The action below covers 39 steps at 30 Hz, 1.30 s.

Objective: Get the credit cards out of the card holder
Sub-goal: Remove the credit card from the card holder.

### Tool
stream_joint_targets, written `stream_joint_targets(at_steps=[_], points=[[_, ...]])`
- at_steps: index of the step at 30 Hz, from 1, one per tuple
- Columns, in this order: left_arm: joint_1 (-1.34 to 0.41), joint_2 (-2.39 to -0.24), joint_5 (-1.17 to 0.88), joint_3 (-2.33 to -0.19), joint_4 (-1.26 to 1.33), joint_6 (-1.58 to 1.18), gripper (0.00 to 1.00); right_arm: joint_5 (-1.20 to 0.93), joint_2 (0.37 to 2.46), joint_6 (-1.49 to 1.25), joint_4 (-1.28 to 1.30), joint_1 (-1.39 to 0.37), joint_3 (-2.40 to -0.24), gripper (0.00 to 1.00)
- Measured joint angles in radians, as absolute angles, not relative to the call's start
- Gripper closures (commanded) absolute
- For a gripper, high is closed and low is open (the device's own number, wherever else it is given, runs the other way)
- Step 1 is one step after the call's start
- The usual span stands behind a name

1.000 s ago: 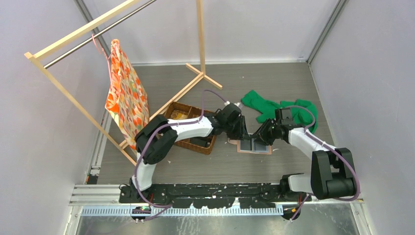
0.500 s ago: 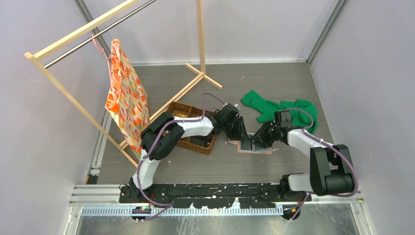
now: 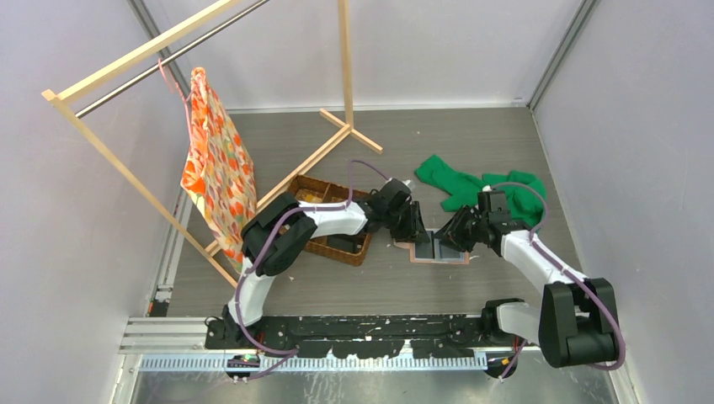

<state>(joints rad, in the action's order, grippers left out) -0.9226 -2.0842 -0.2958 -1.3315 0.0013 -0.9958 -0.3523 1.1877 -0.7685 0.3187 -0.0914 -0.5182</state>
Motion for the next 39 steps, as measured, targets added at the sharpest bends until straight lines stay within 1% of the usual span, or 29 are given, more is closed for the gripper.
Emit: stream_joint_targets(at_steps=[3, 8, 15, 22, 29, 39], points=[[-0.923, -2.066, -0.295, -1.316, -0.010, -0.983, 0.63, -0.340, 1.141, -0.755, 0.348, -0.091, -0.522, 0.66], [-0.923, -2.062, -0.316, -1.314, -0.015, -0.968, 0.63, -0.275, 1.139, -0.712, 0.420, -0.089, -0.558, 0.66], [-0.922, -2.062, -0.377, -1.314, 0.008, -0.964, 0.58, -0.233, 1.202, -0.678, 0.451, -0.038, -0.576, 0.66], [-0.922, -2.073, -0.421, -1.314, 0.028, -0.968, 0.58, -0.203, 1.213, -0.670, 0.451, 0.004, -0.577, 0.66], [-0.909, -2.086, -0.440, -1.314, 0.034, -0.966, 0.58, -0.191, 1.213, -0.662, 0.451, 0.044, -0.577, 0.60], [-0.842, -2.086, -0.480, -1.309, 0.035, -0.952, 0.58, -0.233, 1.242, -0.660, 0.422, 0.052, -0.572, 0.59]])
